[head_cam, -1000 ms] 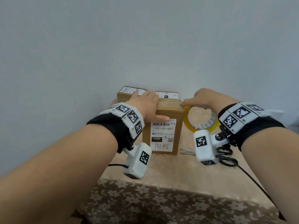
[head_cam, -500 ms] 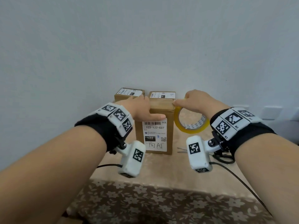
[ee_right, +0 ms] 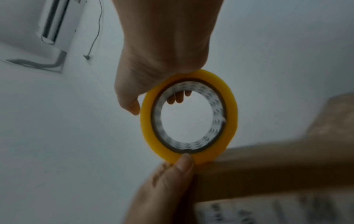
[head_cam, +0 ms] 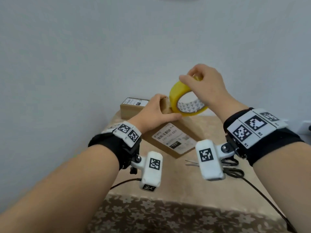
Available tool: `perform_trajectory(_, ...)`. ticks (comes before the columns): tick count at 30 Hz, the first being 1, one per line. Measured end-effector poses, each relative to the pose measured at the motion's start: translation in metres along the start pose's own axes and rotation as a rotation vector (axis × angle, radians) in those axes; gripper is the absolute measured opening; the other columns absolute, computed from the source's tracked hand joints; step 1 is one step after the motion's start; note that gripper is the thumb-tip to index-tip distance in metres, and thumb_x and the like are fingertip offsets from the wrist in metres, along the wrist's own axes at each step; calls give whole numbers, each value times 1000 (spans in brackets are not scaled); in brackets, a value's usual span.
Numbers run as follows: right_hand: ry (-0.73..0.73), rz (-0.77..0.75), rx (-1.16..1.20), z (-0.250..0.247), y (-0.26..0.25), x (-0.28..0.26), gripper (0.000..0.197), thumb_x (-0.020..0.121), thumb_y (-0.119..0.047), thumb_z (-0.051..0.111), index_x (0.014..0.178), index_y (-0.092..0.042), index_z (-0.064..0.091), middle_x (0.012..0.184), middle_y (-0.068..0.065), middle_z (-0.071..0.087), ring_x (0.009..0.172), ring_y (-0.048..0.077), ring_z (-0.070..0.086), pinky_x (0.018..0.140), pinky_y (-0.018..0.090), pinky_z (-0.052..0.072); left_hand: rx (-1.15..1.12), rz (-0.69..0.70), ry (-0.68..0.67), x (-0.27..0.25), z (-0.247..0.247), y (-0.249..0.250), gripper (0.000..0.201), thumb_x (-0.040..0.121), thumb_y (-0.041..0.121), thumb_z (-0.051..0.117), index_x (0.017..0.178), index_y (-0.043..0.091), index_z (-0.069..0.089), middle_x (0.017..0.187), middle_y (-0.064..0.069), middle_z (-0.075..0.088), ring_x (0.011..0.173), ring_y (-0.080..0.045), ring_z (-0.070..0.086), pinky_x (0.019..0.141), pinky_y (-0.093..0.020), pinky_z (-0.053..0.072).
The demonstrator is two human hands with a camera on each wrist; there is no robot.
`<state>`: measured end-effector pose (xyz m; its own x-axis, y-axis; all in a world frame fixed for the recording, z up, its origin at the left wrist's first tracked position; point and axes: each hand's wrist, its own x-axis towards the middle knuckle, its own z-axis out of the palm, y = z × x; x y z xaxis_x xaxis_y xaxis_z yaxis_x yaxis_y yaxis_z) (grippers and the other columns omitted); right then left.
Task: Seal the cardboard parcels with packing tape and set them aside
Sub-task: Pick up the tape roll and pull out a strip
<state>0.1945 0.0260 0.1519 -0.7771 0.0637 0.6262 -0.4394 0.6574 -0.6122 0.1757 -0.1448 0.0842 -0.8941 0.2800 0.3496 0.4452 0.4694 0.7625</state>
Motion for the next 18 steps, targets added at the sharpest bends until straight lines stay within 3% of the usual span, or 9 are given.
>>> perform_trajectory(2, -85, 3, 9, 9, -10, 0, 31, 82, -53, 64, 82, -23, 54, 76, -10, 49, 71, 7, 47, 60, 25, 33, -212, -91, 34, -14, 5, -17, 71, 66, 44, 81, 123, 22, 42, 117, 0, 57, 107, -14, 57, 93, -36, 49)
perform_trajectory(4, -252, 33, -81, 28, -13, -7, 40, 82, -60, 60, 88, -22, 52, 84, -8, 50, 79, 13, 47, 64, 27, 32, -246, -140, 24, -30, 8, -35, 66, 75, 34, 78, 127, 21, 39, 119, -2, 57, 108, -14, 57, 95, -37, 50)
perform_trajectory(6, -357, 44, -124, 53, -13, -17, 46, 82, -65, 57, 91, -20, 52, 82, -8, 51, 77, 13, 48, 62, 26, 32, -235, -128, 7, -41, 7, -50, 59, 84, 20, 71, 130, 18, 35, 124, -1, 55, 108, -4, 55, 93, -22, 48)
perform_trajectory(8, -379, 31, -109, 74, -16, -22, 47, 81, -65, 58, 87, -19, 50, 75, -8, 50, 68, 8, 47, 57, 25, 32, -233, -98, 8, -46, -1, -61, 46, 87, 12, 66, 127, 18, 42, 119, 4, 58, 100, 8, 56, 84, -10, 45)
perform_trajectory(11, -423, 42, -138, 95, -24, -21, 50, 82, -63, 59, 94, -15, 49, 75, -9, 49, 66, 2, 46, 54, 22, 31, -229, -193, -63, -49, -13, -77, 41, 89, 29, 65, 125, 27, 46, 117, 9, 61, 104, -3, 59, 87, -17, 47)
perform_trajectory(14, -400, 60, -179, 102, -28, -16, 44, 82, -56, 62, 84, -14, 49, 70, -4, 48, 64, 8, 43, 53, 26, 30, -179, -261, -88, -51, -14, -84, 43, 88, 41, 63, 125, 35, 42, 117, 11, 58, 105, -6, 55, 85, -17, 42)
perform_trajectory(16, -391, 74, -288, 97, -28, -12, 44, 82, -54, 61, 77, -13, 49, 69, -3, 47, 63, 11, 42, 52, 27, 30, -156, -253, -80, -49, -15, -84, 40, 88, 39, 63, 122, 34, 42, 110, 13, 56, 101, -6, 54, 81, -14, 41)
perform_trajectory(18, -396, 57, -483, 81, -23, -8, 46, 81, -55, 59, 67, -14, 46, 67, -1, 47, 61, 13, 43, 51, 28, 30, -126, -255, -73, -49, -17, -82, 45, 89, 39, 62, 128, 26, 43, 109, 9, 51, 102, -9, 52, 83, -18, 40)
